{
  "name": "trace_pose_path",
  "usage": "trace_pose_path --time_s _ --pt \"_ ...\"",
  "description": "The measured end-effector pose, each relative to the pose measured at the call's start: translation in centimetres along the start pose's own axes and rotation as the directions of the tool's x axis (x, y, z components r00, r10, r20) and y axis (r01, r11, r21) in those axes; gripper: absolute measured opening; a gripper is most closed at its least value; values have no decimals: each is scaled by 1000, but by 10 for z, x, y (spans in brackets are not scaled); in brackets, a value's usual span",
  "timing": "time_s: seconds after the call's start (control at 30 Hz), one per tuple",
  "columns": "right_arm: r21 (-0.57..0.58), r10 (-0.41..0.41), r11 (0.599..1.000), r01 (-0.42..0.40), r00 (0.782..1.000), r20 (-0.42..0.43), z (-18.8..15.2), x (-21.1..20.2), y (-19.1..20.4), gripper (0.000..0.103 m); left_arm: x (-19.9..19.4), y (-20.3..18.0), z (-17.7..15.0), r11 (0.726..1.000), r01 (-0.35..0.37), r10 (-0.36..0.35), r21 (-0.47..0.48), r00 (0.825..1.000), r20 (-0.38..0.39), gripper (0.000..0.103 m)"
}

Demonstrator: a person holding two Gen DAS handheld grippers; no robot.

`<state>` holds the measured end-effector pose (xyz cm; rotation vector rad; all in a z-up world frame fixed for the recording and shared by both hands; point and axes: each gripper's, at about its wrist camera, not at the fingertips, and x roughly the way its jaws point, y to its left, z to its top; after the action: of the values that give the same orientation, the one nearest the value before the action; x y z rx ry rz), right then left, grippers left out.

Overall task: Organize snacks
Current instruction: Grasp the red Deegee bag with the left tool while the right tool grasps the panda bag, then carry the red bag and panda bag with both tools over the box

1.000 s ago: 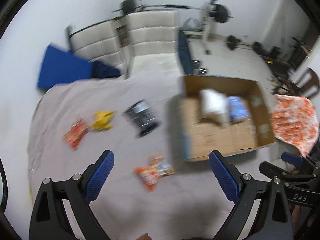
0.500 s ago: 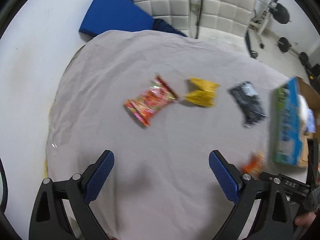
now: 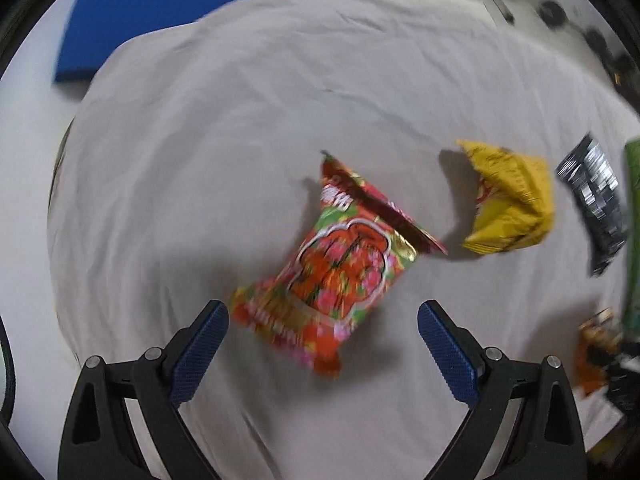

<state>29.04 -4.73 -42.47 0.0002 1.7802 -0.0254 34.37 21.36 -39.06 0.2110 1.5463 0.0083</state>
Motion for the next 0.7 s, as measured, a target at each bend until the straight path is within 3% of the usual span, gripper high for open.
trace_pose_path --time_s 0.1,0.2,0.33,0.43,0.53,0.7 --pt "-42 -26 999 25 999 -25 6 2 9 46 21 -9 6 999 -6 8 44 999 -35 97" --pt "-41 14 999 -15 1000 -28 9 1 7 53 30 -13 10 999 19 -18 40 999 -37 89" --pt "-9 34 999 -35 999 -40 7 2 -4 56 28 -5 12 995 89 -90 -34 996 -25 59" --pt "-3 53 999 -53 997 -58 4 7 -6 56 28 4 5 985 120 -125 -121 992 -35 48" --pt "-21 49 999 -50 996 -72 -2 12 -4 45 29 6 -13 973 120 -133 -197 990 -52 43" --pt "-65 47 997 -52 996 -75 -24 18 6 44 28 -8 -58 950 165 -189 -265 980 -66 43"
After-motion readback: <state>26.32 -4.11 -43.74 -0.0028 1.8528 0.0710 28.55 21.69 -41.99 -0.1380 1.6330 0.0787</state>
